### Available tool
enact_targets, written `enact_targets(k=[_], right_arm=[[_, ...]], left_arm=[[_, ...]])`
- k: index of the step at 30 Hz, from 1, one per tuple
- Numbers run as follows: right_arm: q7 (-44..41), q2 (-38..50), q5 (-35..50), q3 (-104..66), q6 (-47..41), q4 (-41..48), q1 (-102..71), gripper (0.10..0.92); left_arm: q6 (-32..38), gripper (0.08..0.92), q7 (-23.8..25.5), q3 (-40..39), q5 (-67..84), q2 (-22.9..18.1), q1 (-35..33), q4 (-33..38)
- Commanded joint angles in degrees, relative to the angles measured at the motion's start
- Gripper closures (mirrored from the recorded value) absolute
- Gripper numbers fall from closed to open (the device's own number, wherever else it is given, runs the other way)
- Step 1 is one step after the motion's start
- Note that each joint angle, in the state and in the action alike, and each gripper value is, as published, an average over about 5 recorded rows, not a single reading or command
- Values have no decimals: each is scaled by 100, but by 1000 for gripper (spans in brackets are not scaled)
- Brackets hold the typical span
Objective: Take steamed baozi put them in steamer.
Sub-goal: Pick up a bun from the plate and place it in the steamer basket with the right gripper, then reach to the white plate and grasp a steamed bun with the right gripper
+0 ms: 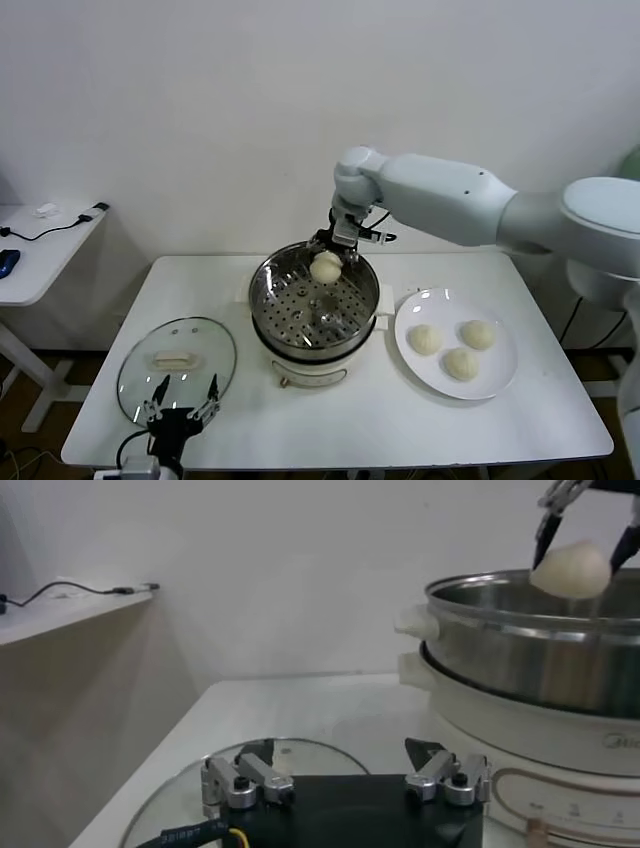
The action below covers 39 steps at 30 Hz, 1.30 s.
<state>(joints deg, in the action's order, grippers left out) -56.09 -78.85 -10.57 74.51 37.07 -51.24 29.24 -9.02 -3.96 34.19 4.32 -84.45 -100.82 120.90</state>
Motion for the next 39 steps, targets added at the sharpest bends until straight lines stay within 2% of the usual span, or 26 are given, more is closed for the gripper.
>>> enact_targets(k=[1, 9, 16, 20, 26, 29, 32, 34, 39], right_arm=[[94, -546, -691, -441, 612, 1245, -628, 304], [218, -721, -706, -448, 634, 1426, -805, 301], [244, -717, -548, -430, 706, 1288, -600, 209], [-101, -496, 122, -259, 749, 956, -102, 203], [-567, 74, 1694, 146, 601, 438, 853, 203], [-704, 641, 2745, 457, 21, 149, 1304, 203], [-762, 1498, 4303, 1310, -1304, -326, 1900, 203], [-844, 2138, 5031, 1881, -2245, -672, 2253, 203], [-805, 3291, 5024, 2958, -3370, -1650, 2727, 203]], left_arm=[[6, 177, -1, 2, 6, 6, 49, -54], [7, 177, -9, 10, 17, 29, 107, -112], [10, 177, -19, 12, 18, 47, 91, -87], [13, 177, -20, 9, 16, 52, 57, -35], [14, 177, -17, -15, -5, 43, 44, 14], [17, 177, -17, -23, -5, 38, 40, 38], [23, 177, -18, -24, -5, 39, 44, 54], [26, 177, -18, -21, -6, 40, 54, 60], [30, 177, -16, -26, -7, 26, 79, 59]])
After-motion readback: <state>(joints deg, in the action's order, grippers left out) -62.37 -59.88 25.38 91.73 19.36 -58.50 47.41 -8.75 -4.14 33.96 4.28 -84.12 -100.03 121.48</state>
